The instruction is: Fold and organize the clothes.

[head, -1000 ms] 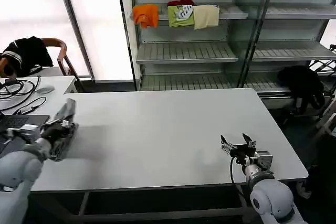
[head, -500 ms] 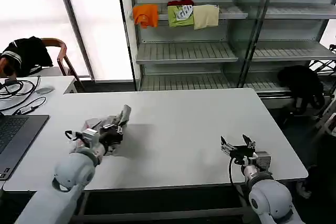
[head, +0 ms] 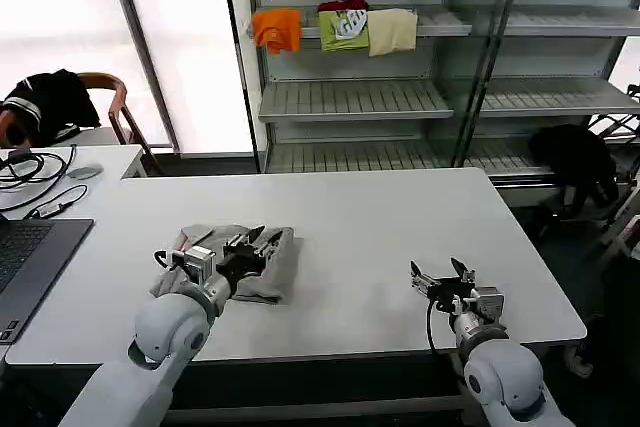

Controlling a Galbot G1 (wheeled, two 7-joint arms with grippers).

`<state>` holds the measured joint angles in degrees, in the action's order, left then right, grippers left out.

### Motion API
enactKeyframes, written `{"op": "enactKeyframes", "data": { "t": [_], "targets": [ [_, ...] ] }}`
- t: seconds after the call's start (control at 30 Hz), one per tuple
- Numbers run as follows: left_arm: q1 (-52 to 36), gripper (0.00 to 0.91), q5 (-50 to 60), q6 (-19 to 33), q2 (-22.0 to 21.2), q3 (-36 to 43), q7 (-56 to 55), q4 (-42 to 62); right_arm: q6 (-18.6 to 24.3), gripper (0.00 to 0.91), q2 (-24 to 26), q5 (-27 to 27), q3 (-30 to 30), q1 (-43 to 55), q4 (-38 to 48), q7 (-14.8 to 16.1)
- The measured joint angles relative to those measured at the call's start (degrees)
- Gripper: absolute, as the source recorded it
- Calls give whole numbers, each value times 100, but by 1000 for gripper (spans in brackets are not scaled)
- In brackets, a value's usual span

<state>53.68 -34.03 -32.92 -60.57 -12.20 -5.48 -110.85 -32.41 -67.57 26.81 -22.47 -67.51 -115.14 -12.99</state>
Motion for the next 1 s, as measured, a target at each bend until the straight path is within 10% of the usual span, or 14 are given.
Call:
{"op": "enactKeyframes", "data": {
  "t": [1.0],
  "targets": [
    [680, 907, -20, -18, 439, -1433, -565, -390, -77, 907, -1248, 2533, 1729, 2197, 1526, -530]
  ]
}}
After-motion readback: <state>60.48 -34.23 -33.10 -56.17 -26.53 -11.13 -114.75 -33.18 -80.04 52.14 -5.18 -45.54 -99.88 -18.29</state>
